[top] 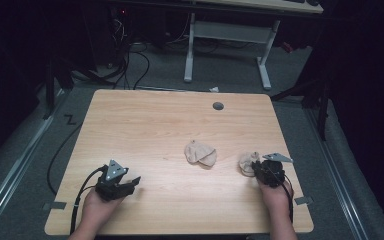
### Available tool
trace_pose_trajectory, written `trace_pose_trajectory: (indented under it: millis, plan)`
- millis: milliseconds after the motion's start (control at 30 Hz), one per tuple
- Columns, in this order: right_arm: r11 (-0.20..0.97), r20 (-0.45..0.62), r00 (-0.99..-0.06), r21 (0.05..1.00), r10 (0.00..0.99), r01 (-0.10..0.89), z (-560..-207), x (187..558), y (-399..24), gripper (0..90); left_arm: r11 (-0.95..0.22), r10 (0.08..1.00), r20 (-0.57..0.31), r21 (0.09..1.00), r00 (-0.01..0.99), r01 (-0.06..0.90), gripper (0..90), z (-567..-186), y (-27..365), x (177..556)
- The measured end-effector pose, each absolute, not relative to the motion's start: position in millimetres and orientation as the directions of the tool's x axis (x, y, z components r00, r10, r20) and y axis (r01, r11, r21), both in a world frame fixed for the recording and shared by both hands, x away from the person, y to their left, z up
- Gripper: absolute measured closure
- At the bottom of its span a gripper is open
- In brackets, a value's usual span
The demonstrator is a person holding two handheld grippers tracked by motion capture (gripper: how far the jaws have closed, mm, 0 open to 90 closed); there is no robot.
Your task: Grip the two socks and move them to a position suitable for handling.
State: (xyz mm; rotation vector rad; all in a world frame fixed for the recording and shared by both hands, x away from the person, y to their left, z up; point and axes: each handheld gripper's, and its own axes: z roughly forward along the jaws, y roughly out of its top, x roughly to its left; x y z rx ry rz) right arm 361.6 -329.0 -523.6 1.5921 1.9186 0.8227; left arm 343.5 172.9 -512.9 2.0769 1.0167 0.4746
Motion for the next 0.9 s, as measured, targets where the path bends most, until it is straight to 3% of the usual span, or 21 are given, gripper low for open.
trace_pose_trajectory:
  millis: [200,900]
  plan:
    - [0.162,-0.024,-0.211,0.726,0.977,0.669,-522,358,-320,85.1,-0.391,0.789,-0.005,0.768,0.615,0.507,42.5,-512,173,343]
    - [0.298,0.030,-0.534,0.804,0.845,0.515,-488,319,-209,85.1,-0.383,0.782,-0.013,0.779,0.623,0.497,42.8,-508,171,342]
